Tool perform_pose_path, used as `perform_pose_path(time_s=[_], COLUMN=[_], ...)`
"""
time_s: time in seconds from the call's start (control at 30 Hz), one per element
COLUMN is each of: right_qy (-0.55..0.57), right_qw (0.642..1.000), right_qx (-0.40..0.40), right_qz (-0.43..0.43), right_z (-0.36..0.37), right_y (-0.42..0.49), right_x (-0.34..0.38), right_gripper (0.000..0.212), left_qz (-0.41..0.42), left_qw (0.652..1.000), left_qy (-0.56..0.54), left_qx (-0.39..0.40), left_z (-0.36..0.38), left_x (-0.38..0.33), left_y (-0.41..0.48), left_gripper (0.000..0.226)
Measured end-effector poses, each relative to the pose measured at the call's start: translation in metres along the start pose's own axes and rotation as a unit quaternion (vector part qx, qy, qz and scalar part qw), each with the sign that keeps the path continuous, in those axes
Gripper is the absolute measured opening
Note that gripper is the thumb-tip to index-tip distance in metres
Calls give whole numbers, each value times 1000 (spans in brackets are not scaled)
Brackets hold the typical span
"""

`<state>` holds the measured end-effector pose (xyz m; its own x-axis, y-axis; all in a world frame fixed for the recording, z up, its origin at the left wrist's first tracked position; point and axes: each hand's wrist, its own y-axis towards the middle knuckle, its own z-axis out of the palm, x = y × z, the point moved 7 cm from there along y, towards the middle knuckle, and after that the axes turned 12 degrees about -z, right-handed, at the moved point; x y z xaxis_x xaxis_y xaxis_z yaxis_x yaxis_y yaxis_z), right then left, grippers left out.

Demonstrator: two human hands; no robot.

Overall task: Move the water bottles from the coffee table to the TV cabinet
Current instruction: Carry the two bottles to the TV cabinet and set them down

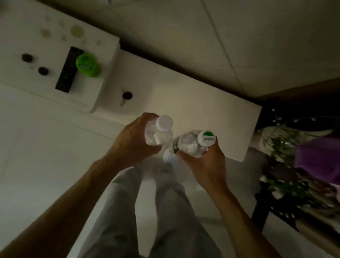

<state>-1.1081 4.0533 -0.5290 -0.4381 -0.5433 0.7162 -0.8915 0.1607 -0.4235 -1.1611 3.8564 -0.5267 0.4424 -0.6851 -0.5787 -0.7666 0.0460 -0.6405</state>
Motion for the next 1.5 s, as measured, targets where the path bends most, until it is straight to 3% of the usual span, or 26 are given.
perform_pose_path(time_s=[0.33, 0.53, 0.8, 1.03, 1.17, 1.3, 1.4, 1.5], right_qy=[-16, 22, 20, 46, 47, 21, -11, 13], right_qw=[1000, 999, 989, 983, 988, 994, 995, 995], right_qx=[13, -39, -142, -171, -134, -106, -98, -89], right_qz=[-2, -5, -39, -55, -66, -21, 13, 52], right_z=[52, 49, 36, 43, 41, 34, 24, 23], right_y=[104, 176, 262, 281, 279, 263, 240, 212], right_x=[-107, -152, -166, -178, -171, -160, -147, -127], right_gripper=[78, 76, 82, 79, 81, 77, 62, 44], left_qz=[-71, -48, 51, 92, 62, 14, -18, -52], left_qw=[997, 996, 991, 985, 991, 997, 995, 992], left_qy=[-17, -9, -34, -42, -26, -13, -46, -52], left_qx=[-37, -69, -122, -139, -113, -79, -82, -102], left_z=[94, 125, 144, 151, 147, 134, 113, 77], left_x=[55, 36, -9, -21, -12, -1, 8, 30], left_y=[115, 200, 276, 294, 295, 281, 253, 211], left_gripper=[73, 74, 63, 66, 77, 89, 80, 54])
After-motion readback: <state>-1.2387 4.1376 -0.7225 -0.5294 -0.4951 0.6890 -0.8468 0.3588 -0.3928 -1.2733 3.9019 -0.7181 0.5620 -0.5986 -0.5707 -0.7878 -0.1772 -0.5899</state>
